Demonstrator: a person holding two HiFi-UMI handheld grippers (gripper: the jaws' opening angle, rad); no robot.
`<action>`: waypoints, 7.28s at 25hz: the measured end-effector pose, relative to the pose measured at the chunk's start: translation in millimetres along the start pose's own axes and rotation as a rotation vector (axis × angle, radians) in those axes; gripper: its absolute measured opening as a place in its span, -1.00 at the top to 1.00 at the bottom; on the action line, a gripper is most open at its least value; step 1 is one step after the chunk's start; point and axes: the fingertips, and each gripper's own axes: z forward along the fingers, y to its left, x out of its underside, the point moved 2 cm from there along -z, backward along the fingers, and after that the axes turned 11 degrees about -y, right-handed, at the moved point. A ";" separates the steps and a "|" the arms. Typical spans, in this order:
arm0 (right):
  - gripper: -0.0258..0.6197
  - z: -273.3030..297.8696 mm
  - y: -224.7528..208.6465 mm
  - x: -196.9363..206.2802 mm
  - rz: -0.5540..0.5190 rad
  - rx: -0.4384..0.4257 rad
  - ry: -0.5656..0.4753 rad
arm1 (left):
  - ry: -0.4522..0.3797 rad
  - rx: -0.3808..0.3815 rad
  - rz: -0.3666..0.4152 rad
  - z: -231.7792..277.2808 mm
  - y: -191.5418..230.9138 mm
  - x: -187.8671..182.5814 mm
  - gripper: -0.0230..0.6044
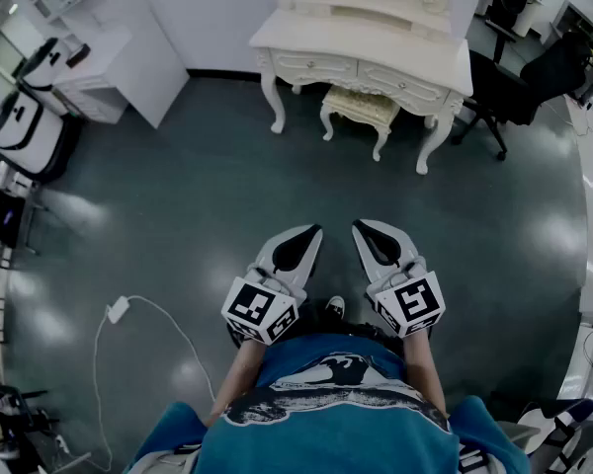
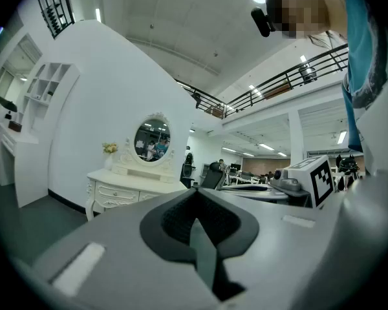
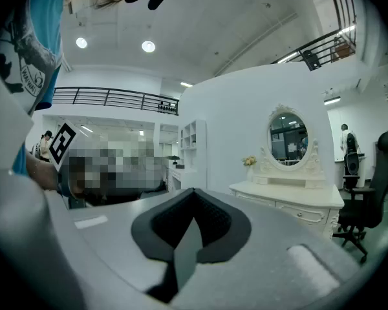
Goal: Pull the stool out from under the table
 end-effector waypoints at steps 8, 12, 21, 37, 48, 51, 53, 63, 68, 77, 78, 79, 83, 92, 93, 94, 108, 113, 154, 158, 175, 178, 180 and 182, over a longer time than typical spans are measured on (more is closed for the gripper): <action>0.91 -10.8 -8.9 3.9 0.023 0.037 -0.017 | 0.003 -0.004 -0.009 0.8 -6.7 4.4 0.88; 0.91 -12.8 -10.9 5.6 0.029 0.045 -0.017 | 0.018 -0.010 -0.006 -1.0 -6.3 5.8 0.88; 0.90 -20.8 -29.8 5.7 0.048 0.122 -0.048 | 0.045 0.039 0.005 16.6 -5.4 4.6 0.88; 0.90 24.1 -136.6 32.6 0.082 0.228 0.053 | 0.102 0.088 -0.069 125.8 55.3 34.0 0.88; 0.90 129.5 -229.2 36.3 0.082 0.234 0.107 | 0.124 0.010 -0.049 219.3 181.4 23.4 0.88; 0.90 140.3 -247.4 48.1 0.094 0.252 0.147 | 0.131 0.011 -0.061 238.5 201.9 29.0 0.88; 0.90 146.8 -258.5 55.4 0.102 0.266 0.165 | 0.148 0.022 -0.059 249.2 212.5 35.2 0.88; 0.90 161.0 -301.6 73.0 0.126 0.370 0.198 | 0.238 0.085 -0.055 282.3 244.0 59.5 0.88; 0.90 153.9 -306.7 87.7 0.144 0.399 0.248 | 0.250 0.096 -0.068 287.1 250.6 72.7 0.89; 0.90 167.6 -325.2 109.8 0.136 0.405 0.283 | 0.320 0.048 -0.054 294.5 283.9 109.5 0.89; 0.90 168.5 -329.4 113.7 0.134 0.411 0.286 | 0.336 0.037 -0.045 294.9 290.7 117.1 0.89; 0.90 168.7 -334.2 118.4 0.134 0.419 0.290 | 0.350 0.028 -0.042 296.0 297.4 124.9 0.89; 0.90 167.3 -356.8 146.0 0.153 0.451 0.311 | 0.386 0.034 -0.048 308.5 321.7 152.9 0.89; 0.82 185.0 -415.6 240.6 0.297 0.506 0.324 | 0.462 0.122 -0.062 352.3 371.3 222.0 0.76; 0.80 188.6 -422.1 251.6 0.311 0.510 0.323 | 0.474 0.126 -0.059 356.8 378.0 231.3 0.74; 0.79 192.4 -428.4 262.5 0.322 0.513 0.323 | 0.486 0.126 -0.058 361.1 385.4 240.6 0.73; 0.57 204.7 -493.0 400.7 0.589 0.600 0.281 | 0.580 0.060 -0.127 428.8 477.8 362.9 0.35; 0.43 212.1 -515.1 443.0 0.601 0.589 0.296 | 0.572 -0.001 -0.189 449.7 514.3 400.6 0.21; -0.20 251.1 -586.4 594.4 0.823 0.614 0.348 | 0.461 -0.189 -0.625 492.3 602.2 552.0 -0.31; -0.20 222.4 -551.7 595.0 0.852 0.616 0.407 | 0.537 -0.186 -0.650 455.5 578.5 555.7 -0.31; -0.19 136.4 -448.5 596.5 0.904 0.581 0.579 | 0.678 -0.241 -0.729 325.3 499.4 561.8 -0.32; -0.19 126.4 -436.4 594.7 0.909 0.575 0.607 | 0.696 -0.250 -0.746 308.3 487.5 562.6 -0.32; -0.19 118.7 -424.3 594.9 0.929 0.572 0.627 | 0.712 -0.257 -0.755 294.9 480.2 562.9 -0.32; -0.19 107.9 -412.6 596.0 0.941 0.576 0.646 | 0.731 -0.261 -0.768 281.4 471.6 564.4 -0.32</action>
